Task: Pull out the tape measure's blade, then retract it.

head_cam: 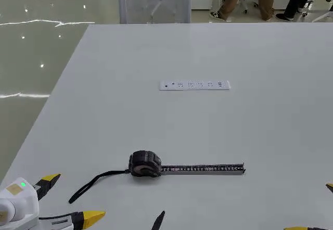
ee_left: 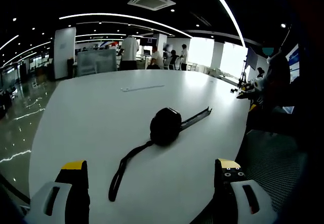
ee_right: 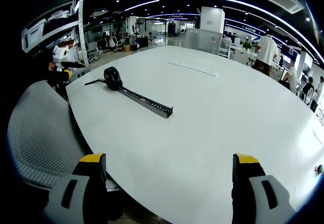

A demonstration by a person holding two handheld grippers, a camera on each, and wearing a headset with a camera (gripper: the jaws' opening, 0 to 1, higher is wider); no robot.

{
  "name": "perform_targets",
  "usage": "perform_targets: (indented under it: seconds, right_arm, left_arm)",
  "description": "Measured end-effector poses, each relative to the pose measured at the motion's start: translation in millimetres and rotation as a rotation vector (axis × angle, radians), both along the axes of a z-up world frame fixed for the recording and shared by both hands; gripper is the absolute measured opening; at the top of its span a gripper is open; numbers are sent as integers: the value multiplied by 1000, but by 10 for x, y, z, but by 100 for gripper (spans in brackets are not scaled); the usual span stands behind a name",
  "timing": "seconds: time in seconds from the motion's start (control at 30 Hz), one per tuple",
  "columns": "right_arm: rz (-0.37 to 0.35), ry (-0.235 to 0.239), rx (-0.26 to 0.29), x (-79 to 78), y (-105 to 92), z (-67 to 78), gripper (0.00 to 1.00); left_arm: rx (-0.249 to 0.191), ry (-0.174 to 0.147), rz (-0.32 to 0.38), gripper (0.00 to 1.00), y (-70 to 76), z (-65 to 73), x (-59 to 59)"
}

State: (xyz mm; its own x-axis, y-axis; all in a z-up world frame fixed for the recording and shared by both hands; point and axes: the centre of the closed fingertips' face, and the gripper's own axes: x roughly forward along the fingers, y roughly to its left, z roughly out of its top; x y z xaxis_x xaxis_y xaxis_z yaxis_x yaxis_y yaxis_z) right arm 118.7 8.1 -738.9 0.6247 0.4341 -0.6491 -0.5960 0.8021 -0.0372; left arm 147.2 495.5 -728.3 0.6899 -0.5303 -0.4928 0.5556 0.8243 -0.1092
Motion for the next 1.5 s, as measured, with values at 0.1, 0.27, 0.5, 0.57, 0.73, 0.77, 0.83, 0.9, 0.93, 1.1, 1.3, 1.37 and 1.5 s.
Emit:
perform_targets:
  seconds: [0.1, 0.27, 0.5, 0.57, 0.73, 0.77, 0.83, 0.9, 0.93, 1.1, 1.3, 1.37, 1.5]
  right_arm:
    - [13, -2, -9, 3, -13, 0, 100]
    - [24, -6, -15, 3, -10, 22, 100]
    - [44, -9, -19, -4, 25, 27, 100]
    - [47, -3, -16, -10, 39, 31, 100]
    - [74, 9, -27, -36, 68, 16, 100]
    - [79, 9, -25, -32, 67, 18, 100]
    - [80, 5, -31, -25, 64, 20, 100]
    - [78, 2, -31, -20, 65, 26, 100]
    - [80, 0, -33, -18, 66, 32, 100]
    - [81, -8, -44, 3, 34, 68, 100]
    - [121, 2, -74, 43, 38, 123, 98]
    - [150, 6, -96, 93, 39, 122, 100]
    - [200, 10, -121, 202, 96, 190, 100]
  left_arm:
    - [7, 6, -5, 100, 5, -14, 4]
    - [17, 19, 4, 100, 46, -43, 19]
    - [23, 22, 2, 100, 59, -53, 16]
    - [23, 21, 3, 100, 62, -51, 18]
    - [20, 15, 13, 100, 76, -44, 47]
    - [23, 15, 15, 100, 79, -47, 56]
    - [23, 14, 18, 100, 67, -41, 63]
    - [21, 9, 18, 100, 58, -30, 71]
    - [21, 8, 17, 100, 52, -30, 76]
    - [23, 10, -1, 100, -20, -29, 68]
    - [24, 40, 23, 100, -121, -37, 93]
    - [30, 35, 25, 100, -169, -15, 142]
    - [9, 38, 35, 100, -362, 65, 228]
